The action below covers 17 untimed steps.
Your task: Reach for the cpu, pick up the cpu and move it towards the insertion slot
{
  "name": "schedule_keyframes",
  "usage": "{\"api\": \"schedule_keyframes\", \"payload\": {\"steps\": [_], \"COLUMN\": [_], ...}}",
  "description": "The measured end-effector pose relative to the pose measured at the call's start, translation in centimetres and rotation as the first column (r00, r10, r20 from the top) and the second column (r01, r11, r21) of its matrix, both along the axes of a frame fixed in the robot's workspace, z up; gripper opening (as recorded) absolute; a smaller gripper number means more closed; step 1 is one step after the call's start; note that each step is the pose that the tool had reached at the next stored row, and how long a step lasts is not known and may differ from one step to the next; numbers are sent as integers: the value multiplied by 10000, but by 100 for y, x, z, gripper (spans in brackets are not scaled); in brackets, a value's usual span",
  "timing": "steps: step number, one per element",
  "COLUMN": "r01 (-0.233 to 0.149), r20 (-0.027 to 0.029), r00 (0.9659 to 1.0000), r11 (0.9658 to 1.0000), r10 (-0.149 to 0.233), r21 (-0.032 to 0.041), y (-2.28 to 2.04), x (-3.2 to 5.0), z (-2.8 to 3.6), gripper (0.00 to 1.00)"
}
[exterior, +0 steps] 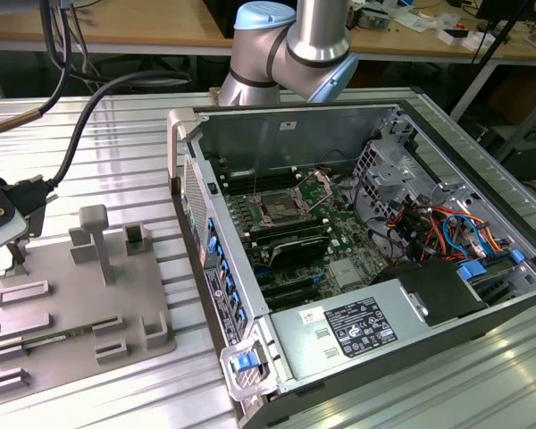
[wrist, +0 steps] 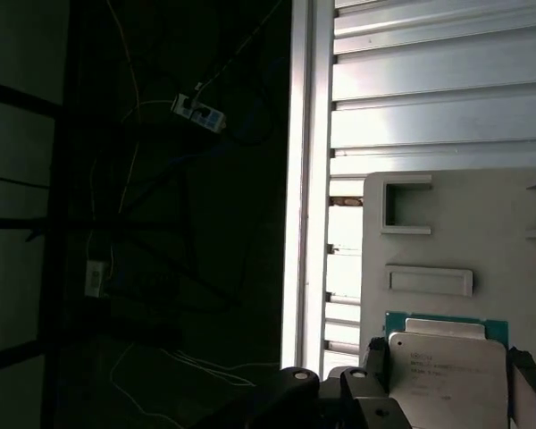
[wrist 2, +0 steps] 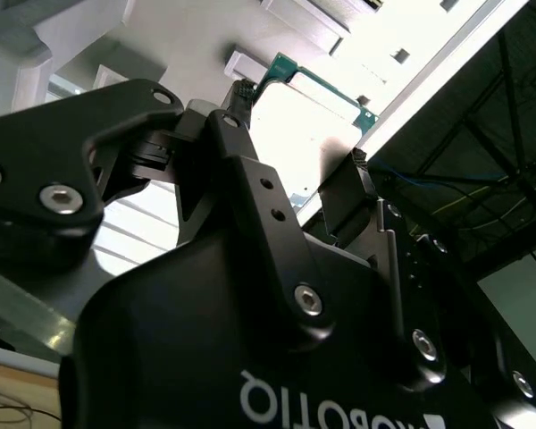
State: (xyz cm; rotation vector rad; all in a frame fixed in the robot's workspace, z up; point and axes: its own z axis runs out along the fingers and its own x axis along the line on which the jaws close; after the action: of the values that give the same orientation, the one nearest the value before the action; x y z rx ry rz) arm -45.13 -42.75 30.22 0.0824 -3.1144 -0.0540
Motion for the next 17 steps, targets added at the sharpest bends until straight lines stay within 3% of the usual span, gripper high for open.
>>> {"api": "schedule_keyframes", "payload": {"steps": [17], "r01": [-121], "r20": [1], "r00": [9999], "r11": [9999], "r10": [121], "r21": [1], "y": [0], "x": [1], "z": [31], "gripper": [55]}}
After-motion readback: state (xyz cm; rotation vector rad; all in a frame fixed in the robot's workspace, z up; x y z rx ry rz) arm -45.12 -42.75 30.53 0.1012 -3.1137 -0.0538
